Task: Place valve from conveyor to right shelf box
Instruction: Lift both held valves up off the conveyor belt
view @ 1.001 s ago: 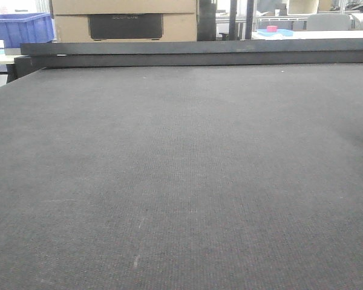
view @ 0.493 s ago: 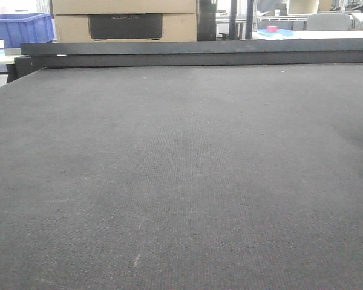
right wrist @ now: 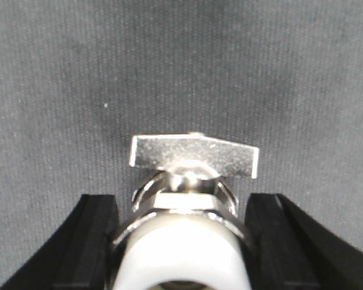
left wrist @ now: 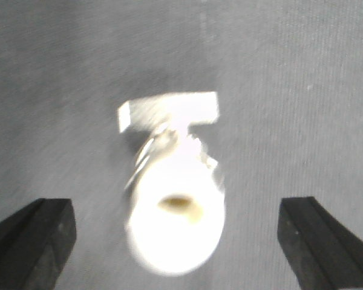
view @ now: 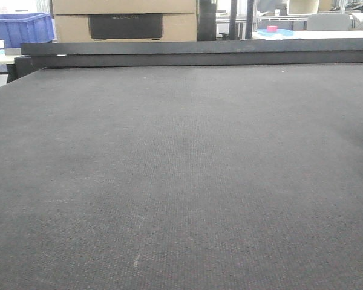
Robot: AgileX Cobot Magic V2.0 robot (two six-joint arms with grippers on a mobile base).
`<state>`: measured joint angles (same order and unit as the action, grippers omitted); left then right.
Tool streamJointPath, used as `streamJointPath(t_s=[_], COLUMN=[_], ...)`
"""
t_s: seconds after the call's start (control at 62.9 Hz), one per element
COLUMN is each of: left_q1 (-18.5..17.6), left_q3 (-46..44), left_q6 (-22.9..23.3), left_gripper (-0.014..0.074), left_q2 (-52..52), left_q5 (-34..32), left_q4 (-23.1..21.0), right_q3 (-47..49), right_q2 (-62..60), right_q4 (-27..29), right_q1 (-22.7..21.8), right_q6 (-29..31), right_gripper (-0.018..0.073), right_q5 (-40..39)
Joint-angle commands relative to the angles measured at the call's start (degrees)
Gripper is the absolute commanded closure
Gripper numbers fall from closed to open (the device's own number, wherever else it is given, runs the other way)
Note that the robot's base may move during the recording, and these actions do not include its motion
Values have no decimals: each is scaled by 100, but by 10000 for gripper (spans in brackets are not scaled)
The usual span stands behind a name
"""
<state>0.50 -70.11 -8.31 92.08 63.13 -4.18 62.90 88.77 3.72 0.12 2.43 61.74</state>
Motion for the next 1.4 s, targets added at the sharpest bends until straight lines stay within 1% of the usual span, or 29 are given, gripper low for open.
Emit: streamJointPath(t_s=[0.0,0.207,0.715,0.795,0.842,0.89,0.954,1.001,1.017,1.112,1.128,1.383], left_q1=[-17,-17,-17,-17,-17,-17,-17,-17,-17,-17,-17,-17], left_q3=[-46,-46,-81,-81,-81,-81,-81,-81,-81,-81,-81,-81], left_q6=[110,110,110,110,110,110,110,110,110,110,110,110], left_gripper=[16,16,16,37,69,135,261,365,421,657,713,708], left_q2=[169,482,493,493,493,493,493,493,493,493,493,334], left_q5=[-89,-178,-306,-304,-294,-250,-179,-89,-68,-5,-5,-17], left_q4=[30,67,81,81,81,81,81,81,81,62,62,37], right_q3=[-13,-13,-13,-13,-13,-13,-13,-13,-13,-13,-13,-13], right_q2=[-7,-7,-7,-7,-7,-7,-7,-7,-7,-7,-7,-257], right_q4=[1,1,1,1,1,1,1,1,1,1,1,1], right_q1=[-10,-10,-10,-10,-10,-10,-10,-10,-10,-10,-10,-10], right_q6=[46,46,46,46,46,46,46,46,46,46,46,46], right_gripper=[721,721,721,721,721,721,721,721,721,721,721,721], right_q5=[-131,-204,-225,-225,-225,-225,-225,-225,-225,-225,-225,-179])
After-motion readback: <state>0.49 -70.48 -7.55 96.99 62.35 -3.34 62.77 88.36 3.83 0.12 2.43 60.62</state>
